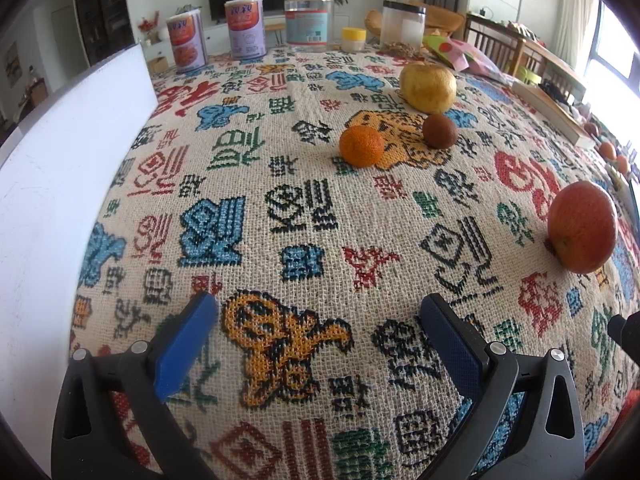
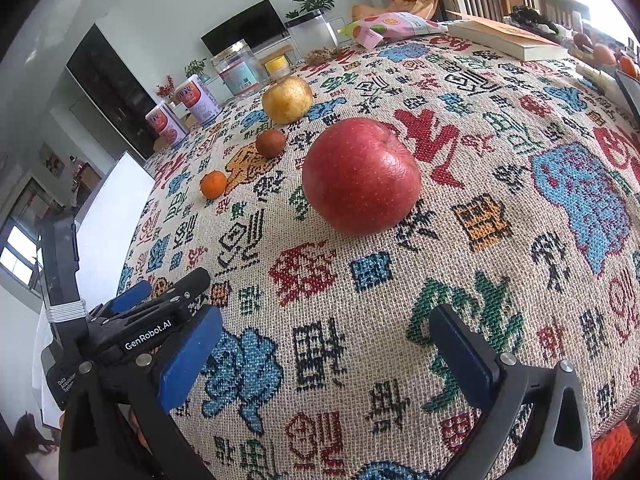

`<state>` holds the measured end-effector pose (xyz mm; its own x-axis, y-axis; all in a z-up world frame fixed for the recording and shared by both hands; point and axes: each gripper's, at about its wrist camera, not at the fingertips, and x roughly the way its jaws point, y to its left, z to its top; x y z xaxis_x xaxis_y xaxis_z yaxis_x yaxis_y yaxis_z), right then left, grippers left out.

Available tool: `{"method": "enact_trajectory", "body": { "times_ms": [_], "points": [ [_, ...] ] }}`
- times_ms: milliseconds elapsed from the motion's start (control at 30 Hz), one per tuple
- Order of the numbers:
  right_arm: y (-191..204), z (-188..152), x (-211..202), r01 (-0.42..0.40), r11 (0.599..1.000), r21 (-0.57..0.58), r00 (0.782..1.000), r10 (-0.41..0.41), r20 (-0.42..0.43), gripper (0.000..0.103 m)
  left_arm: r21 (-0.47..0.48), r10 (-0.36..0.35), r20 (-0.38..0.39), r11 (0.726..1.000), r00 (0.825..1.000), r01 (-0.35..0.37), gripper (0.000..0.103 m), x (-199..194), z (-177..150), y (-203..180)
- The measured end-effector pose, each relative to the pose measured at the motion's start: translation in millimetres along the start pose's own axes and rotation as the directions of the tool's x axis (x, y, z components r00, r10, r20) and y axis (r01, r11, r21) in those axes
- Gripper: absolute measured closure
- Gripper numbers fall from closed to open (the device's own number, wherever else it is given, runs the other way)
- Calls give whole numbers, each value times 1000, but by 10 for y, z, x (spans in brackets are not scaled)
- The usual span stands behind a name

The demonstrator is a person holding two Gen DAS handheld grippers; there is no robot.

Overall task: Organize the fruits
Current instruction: 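Move both tools back over the table toward the red apple, then close the right tool on the red apple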

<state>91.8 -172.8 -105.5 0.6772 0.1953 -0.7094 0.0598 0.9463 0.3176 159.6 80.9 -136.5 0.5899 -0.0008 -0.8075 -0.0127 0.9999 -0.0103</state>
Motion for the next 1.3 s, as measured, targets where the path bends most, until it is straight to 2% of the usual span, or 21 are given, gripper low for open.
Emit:
{"method": "enact_trajectory", "body": {
  "times_ms": [33, 100, 133, 200, 300, 467, 600, 733, 767, 867, 900, 967, 1000, 1067, 1100, 1167, 1233, 1300],
  "points": [
    [-75, 20, -111, -31, 999, 44, 998, 29, 58, 1, 0, 0, 0, 1000, 1000, 0, 1, 1, 0, -4],
    [-265, 33, -385, -26, 991, 131, 980, -1, 201, 1, 0, 0, 0, 1000, 1000, 0, 1, -2, 0, 3],
    [-358, 23, -470, -22, 985, 173, 970, -21, 244, 1, 0, 0, 0, 1000, 1000, 0, 1, 1, 0, -4],
    [-533, 18, -510, -13, 965, 262, 964, -57, 260, 0, 0, 1, 0, 1000, 1000, -1, 1, -2, 0, 2],
    [-582, 48, -370, -6, 956, 294, 978, -55, 199, 0, 1, 1, 0, 1000, 1000, -1, 1, 1, 0, -2],
    [-225, 282, -227, 111, 989, 93, 967, -129, 220, 0, 0, 1, 0, 1000, 1000, -1, 1, 3, -1, -3],
    [32, 488, 47, 236, 966, -109, 951, -206, 229, 1, 0, 1, 0, 1000, 1000, -1, 1, 1, -2, 0],
    [95, 560, 272, 272, 941, -202, 952, -232, 200, 3, 1, 1, 0, 1000, 1000, -1, 1, 3, -1, -5],
    [92, 557, 299, 260, 942, -213, 957, -223, 185, 7, 1, 1, 0, 1000, 1000, -1, 1, 3, -1, -5],
    [35, 535, 343, 207, 956, -207, 974, -182, 133, 33, 0, 1, 0, 1000, 1000, -1, 1, 1, 0, -4],
    [-48, 550, 314, 171, 972, -159, 980, -151, 130, 33, 0, 1, 0, 1000, 1000, -1, 1, -1, 0, 0],
    [-347, 589, 263, 35, 999, 14, 992, -36, 119, 33, 0, 1, -1, 1000, 1000, -1, 1, 0, 0, -3],
    [-524, 594, 251, -49, 992, 115, 992, 35, 125, 33, 1, 1, -1, 1000, 1000, -1, 1, -2, 1, 0],
    [-867, 565, 207, -186, 943, 276, 975, 144, 167, 35, 0, 1, -1, 1000, 1000, -1, 1, 0, 1, -3],
    [-940, 564, 162, -210, 931, 298, 969, 157, 190, 34, 0, 1, 0, 1000, 1000, -1, 1, -2, 1, -1],
    [-1007, 567, 98, -147, 938, 313, 977, 87, 196, 32, 0, 1, -1, 1000, 1000, -1, 1, -1, 0, -4],
    [-1052, 551, 59, -158, 927, 340, 973, 88, 214, 33, 0, 1, 0, 1000, 1000, -1, 1, 0, 0, -3],
    [-1033, 540, 21, -110, 937, 332, 975, 37, 219, 33, 0, 1, 0, 1000, 1000, -1, 1, 1, -2, -1]
  ]
}}
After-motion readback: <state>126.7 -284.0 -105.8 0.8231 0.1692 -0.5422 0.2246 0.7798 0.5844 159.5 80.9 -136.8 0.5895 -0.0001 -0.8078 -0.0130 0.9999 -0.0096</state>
